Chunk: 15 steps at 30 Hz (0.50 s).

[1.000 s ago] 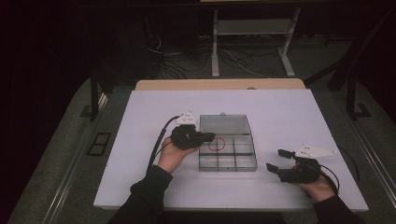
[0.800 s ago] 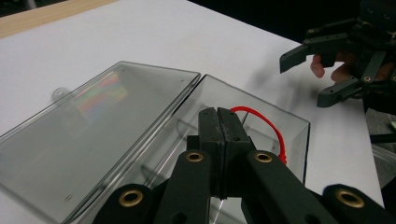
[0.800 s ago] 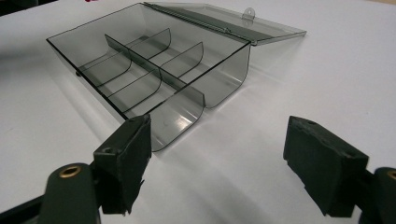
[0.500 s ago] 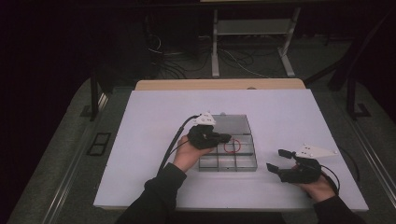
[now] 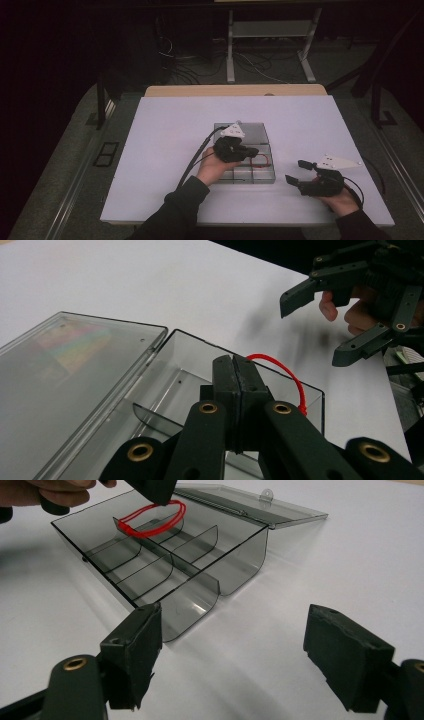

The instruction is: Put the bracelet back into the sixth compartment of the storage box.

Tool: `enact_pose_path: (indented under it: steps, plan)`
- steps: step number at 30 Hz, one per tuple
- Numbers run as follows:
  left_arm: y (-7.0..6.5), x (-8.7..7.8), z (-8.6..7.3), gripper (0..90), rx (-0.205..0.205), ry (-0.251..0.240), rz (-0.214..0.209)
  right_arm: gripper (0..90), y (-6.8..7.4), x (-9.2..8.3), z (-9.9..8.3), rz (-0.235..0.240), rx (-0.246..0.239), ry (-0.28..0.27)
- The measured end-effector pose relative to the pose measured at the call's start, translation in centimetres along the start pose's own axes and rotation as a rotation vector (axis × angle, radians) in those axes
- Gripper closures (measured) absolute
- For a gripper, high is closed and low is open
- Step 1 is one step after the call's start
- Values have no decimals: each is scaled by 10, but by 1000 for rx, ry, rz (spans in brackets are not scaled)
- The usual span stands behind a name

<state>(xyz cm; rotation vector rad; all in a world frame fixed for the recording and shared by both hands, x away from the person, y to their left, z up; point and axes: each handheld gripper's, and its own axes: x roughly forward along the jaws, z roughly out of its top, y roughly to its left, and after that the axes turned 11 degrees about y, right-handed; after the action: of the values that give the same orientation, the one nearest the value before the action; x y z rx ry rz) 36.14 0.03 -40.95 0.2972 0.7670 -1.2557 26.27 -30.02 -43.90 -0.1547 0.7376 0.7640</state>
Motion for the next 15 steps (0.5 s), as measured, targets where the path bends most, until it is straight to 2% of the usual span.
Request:
enact_pose_path:
  steps: [8, 10, 15]
  plan:
    - [-6, 13, 1, 893, 30, 41, 1, 230, 0, 0, 0, 0, 1, -1]
    - [-8, 15, 2, 893, 44, 57, 14, 230, 0, -1, 0, -1, 1, -1]
    - [-9, 15, 2, 889, 41, 67, 11, 230, 0, -1, 0, -3, -1, -4]
